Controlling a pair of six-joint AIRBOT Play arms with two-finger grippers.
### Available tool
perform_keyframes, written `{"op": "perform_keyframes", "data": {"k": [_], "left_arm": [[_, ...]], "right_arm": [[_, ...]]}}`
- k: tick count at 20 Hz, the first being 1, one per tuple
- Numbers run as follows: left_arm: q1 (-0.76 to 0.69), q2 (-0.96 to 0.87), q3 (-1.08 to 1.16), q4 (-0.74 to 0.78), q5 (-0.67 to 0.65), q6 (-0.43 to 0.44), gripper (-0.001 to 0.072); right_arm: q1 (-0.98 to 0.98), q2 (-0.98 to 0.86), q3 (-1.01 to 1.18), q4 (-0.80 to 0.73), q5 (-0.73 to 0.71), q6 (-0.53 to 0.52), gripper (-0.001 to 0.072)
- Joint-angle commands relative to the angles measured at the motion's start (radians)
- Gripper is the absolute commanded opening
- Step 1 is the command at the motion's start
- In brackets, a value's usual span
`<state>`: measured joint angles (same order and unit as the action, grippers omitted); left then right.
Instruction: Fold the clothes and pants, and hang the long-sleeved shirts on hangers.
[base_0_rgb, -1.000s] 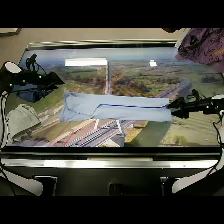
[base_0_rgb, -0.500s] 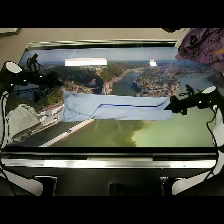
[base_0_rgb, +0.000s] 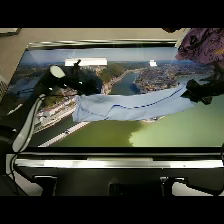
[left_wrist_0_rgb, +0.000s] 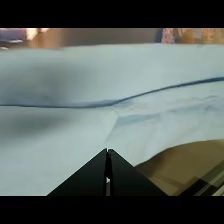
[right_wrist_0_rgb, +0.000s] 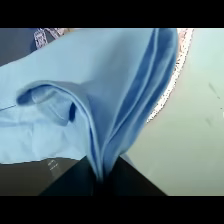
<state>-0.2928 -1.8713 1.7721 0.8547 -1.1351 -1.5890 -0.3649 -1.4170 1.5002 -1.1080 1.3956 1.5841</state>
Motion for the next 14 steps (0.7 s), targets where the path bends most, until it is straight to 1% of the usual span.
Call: {"op": "perform_keyframes", "data": {"k": [1, 4, 8, 10, 12, 14], "left_arm": [[-0.183, -0.042, 0.0, -0.053, 0.107, -0.047, 0.0016], [-0.288, -0.09, 0.001, -0.167, 0.169, -0.046, 0.0016], [-0.37, -0.139, 0.001, -0.274, 0.282, -0.046, 0.0016], [-0.396, -0.167, 0.002, -0.359, 0.338, -0.045, 0.0015], [-0.416, -0.207, 0.032, -0.424, 0.354, -0.034, 0.0015], [-0.441, -0.249, 0.088, -0.449, 0.368, -0.035, 0.0015]], "right_arm": [[0.001, 0.082, 0.039, -0.014, 0.053, 0.066, 0.0038], [0.001, 0.12, 0.096, -0.011, 0.127, 0.094, 0.0038], [0.001, 0.167, 0.165, -0.01, 0.209, 0.135, 0.0038], [0.001, 0.192, 0.185, -0.012, 0.232, 0.144, 0.0038], [0.001, 0.213, 0.194, -0.011, 0.249, 0.158, 0.0038], [0.001, 0.229, 0.196, -0.011, 0.261, 0.164, 0.0038]]}}
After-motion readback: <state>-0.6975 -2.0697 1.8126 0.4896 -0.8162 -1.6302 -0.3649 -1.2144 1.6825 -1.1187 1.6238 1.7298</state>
